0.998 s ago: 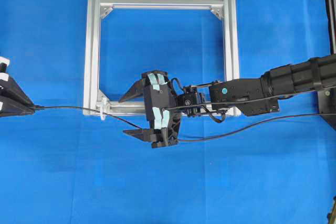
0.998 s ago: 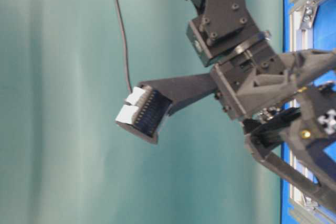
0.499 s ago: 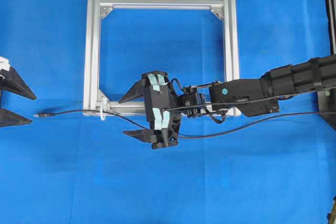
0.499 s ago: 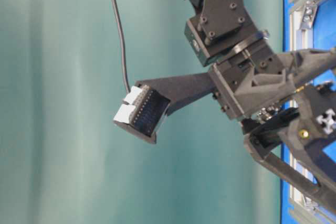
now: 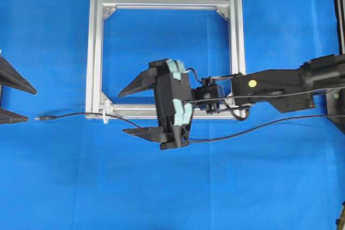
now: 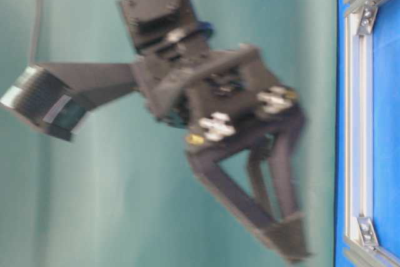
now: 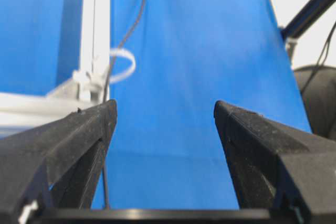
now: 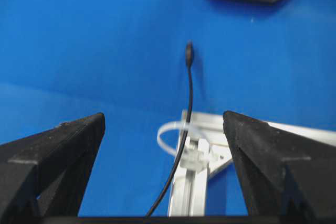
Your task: Insert the wire through the string loop located on the left side.
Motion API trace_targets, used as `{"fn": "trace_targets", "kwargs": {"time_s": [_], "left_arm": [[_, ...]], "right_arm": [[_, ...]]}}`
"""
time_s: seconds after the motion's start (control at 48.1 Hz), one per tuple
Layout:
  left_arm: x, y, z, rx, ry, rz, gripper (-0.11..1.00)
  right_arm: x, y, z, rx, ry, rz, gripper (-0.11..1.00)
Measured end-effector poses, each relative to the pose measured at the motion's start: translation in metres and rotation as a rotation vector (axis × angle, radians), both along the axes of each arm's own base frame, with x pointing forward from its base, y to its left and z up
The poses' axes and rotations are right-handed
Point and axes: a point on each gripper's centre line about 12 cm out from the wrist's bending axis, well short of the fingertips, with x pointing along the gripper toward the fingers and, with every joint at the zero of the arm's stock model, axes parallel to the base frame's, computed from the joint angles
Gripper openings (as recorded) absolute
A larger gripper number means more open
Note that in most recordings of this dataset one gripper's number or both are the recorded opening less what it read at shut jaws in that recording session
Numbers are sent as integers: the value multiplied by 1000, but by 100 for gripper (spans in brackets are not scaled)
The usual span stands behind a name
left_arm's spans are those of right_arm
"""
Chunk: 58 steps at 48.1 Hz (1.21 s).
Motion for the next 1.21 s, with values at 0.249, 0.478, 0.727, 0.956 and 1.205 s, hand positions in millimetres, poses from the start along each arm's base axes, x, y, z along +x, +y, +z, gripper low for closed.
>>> {"fn": "trace_targets", "kwargs": {"time_s": [0.249,0.478,0.727,0.956,1.205], "left_arm": [[2,0,8,36,-80,-8,69],[3,2,10,71,-95,-10,68],[3,3,10,80,-97,-7,68],[4,4,9,82,-94,4,68],[4,7,9,83,-91,22,68]], "right_arm": [[-6,-1,17,-1,-13,-2,89],[-6,-1,20,1,-18,-2,89],[-7,-1,19,-1,-16,-1,89],[-7,-1,18,-2,-9,-1,89],[-7,-1,18,-2,-6,-2,89]]}}
